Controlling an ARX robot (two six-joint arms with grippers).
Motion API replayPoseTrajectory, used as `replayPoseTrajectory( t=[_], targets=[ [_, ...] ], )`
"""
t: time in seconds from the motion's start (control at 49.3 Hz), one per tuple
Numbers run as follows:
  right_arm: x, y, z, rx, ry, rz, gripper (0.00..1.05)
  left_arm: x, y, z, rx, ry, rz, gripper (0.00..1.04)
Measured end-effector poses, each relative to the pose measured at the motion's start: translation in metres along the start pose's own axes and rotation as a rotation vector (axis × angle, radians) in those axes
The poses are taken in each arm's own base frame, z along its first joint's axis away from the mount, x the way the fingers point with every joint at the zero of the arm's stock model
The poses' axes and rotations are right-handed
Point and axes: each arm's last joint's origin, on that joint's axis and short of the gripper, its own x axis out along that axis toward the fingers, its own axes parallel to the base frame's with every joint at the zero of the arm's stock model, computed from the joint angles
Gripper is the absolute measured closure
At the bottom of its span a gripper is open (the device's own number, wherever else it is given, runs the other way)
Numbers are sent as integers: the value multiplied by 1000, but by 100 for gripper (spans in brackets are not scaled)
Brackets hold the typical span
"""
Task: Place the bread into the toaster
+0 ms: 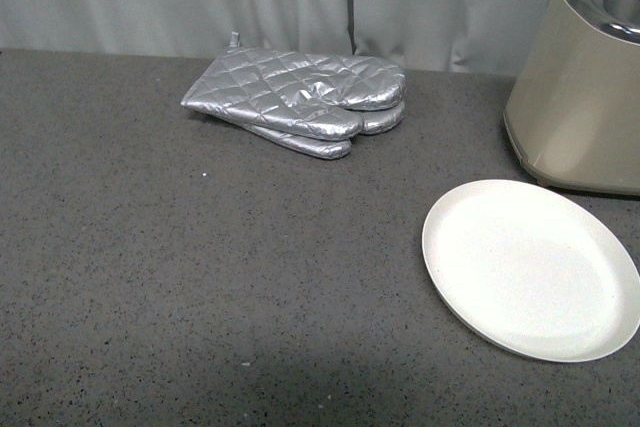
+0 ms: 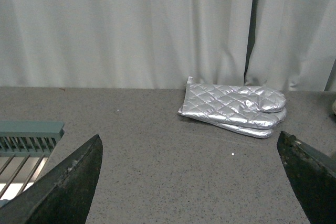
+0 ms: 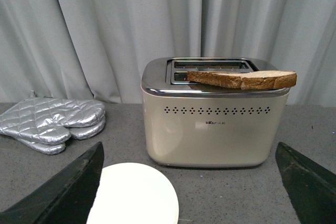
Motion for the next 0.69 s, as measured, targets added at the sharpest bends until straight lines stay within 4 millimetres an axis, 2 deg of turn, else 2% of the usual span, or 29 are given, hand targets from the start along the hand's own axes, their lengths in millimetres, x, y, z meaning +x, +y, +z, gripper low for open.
replayPoseTrajectory(
  t=[0.101,0.689],
  targets=[
    [0,0,0,-1,0,0,10,0,0,0,0,0,0,7],
    [0,0,0,-1,0,0,9,0,0,0,0,0,0,7]
  ],
)
